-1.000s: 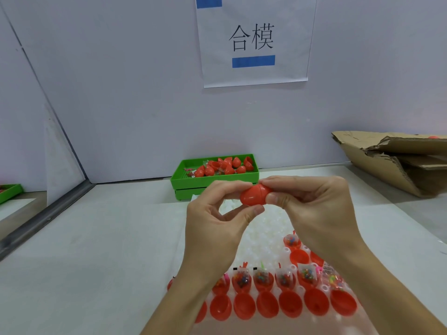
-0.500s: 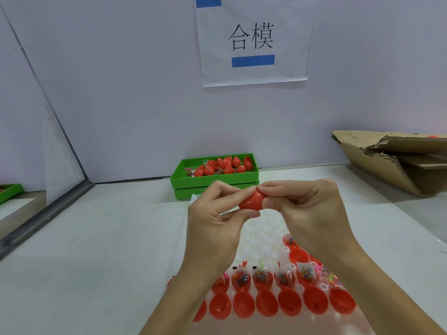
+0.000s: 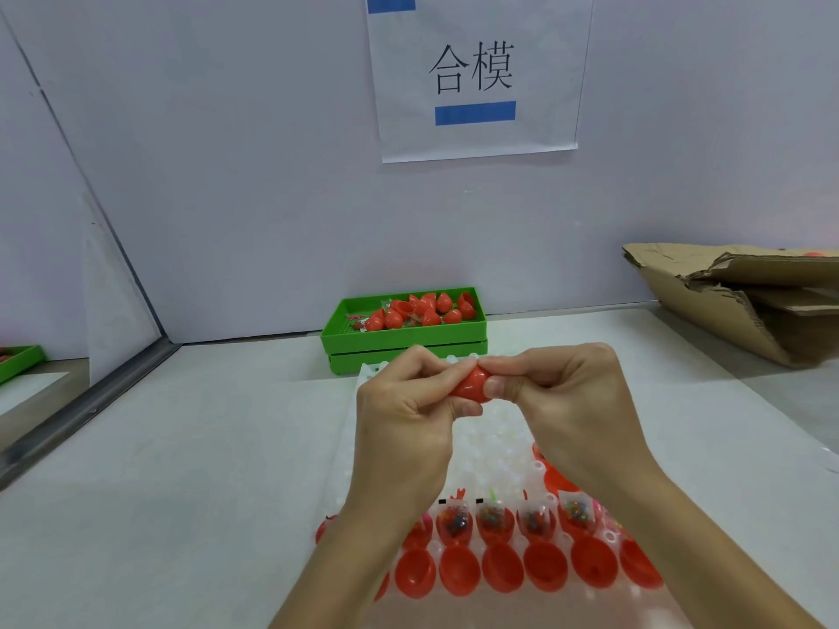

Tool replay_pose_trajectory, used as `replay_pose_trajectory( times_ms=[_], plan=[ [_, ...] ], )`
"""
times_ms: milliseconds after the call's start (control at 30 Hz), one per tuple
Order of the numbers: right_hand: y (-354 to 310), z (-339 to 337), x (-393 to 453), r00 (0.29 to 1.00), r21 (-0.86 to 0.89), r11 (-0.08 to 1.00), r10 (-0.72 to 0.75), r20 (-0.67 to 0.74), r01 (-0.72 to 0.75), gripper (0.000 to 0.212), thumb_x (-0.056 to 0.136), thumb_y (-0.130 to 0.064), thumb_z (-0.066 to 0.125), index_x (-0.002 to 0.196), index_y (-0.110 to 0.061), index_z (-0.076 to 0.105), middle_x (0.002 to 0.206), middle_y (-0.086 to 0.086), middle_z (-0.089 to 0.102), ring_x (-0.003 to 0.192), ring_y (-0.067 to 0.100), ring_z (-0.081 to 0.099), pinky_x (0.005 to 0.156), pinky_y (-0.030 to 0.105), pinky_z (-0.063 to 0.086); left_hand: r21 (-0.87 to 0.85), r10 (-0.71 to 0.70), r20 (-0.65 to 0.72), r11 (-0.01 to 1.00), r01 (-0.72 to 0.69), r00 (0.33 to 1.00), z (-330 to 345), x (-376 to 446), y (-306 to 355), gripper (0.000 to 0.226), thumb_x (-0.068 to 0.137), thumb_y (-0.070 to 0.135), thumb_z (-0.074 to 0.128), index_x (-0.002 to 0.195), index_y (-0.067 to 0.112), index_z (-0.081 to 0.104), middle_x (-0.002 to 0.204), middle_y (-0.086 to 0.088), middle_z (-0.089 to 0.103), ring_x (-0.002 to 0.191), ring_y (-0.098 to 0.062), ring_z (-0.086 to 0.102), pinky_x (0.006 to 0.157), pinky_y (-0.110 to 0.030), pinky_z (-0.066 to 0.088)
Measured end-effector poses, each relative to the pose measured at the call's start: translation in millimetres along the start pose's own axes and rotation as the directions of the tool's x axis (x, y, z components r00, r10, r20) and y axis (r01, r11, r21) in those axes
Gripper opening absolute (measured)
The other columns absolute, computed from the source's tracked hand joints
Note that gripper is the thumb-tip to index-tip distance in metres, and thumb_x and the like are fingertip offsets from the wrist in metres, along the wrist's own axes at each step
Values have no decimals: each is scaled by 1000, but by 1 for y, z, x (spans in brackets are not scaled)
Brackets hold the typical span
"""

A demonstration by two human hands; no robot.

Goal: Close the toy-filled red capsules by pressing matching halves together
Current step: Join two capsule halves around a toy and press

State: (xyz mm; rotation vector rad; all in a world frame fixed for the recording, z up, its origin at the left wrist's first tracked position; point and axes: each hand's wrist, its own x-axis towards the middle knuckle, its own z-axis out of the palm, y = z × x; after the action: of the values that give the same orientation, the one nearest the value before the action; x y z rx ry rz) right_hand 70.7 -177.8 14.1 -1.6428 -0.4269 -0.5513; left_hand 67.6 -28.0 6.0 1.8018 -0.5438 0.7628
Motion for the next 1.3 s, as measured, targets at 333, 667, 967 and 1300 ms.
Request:
replay_pose_trajectory(
  times_ms=[333, 667, 967, 1300],
  plan=[
    [-1, 6, -2, 999, 14, 999, 32, 36, -33, 24, 90, -9, 70, 95, -31, 77, 83, -17, 77, 78, 2, 72, 70, 15, 56, -91, -149, 67, 984, 154, 987, -2, 2, -1, 31, 84, -1, 72, 105, 22, 73, 95, 4, 66, 95, -10, 62, 76, -14, 52],
    [1, -1, 0, 992, 10, 996, 84, 98, -85, 28, 90, -8, 70, 112, -24, 74, 98, -10, 78, 96, 8, 73, 81, 28, 60, -547, -444, 179, 697, 464, 878, -1, 7, -1, 29, 82, 23, 64, 101, 3, 73, 89, -9, 74, 79, -17, 68, 74, -30, 59],
    [-2, -1, -2, 999, -14, 1000, 2, 39, -2, 23, 77, -32, 72, 99, -27, 75, 90, -12, 77, 89, 8, 73, 79, 26, 60, -586, -478, 233, 626, 514, 847, 0, 6, -2, 31, 79, 25, 63, 94, 1, 75, 84, -13, 71, 73, -18, 66, 67, -26, 58],
    [-1, -10, 3, 998, 30, 999, 35, 53, -37, 23, 81, -1, 76, 95, -19, 77, 84, -4, 78, 76, 10, 73, 74, 20, 58, -558, -422, 185, 699, 448, 888, 2, 4, 3, 26, 71, 34, 73, 88, 15, 75, 85, -14, 75, 75, -22, 71, 69, -27, 59]
  ],
)
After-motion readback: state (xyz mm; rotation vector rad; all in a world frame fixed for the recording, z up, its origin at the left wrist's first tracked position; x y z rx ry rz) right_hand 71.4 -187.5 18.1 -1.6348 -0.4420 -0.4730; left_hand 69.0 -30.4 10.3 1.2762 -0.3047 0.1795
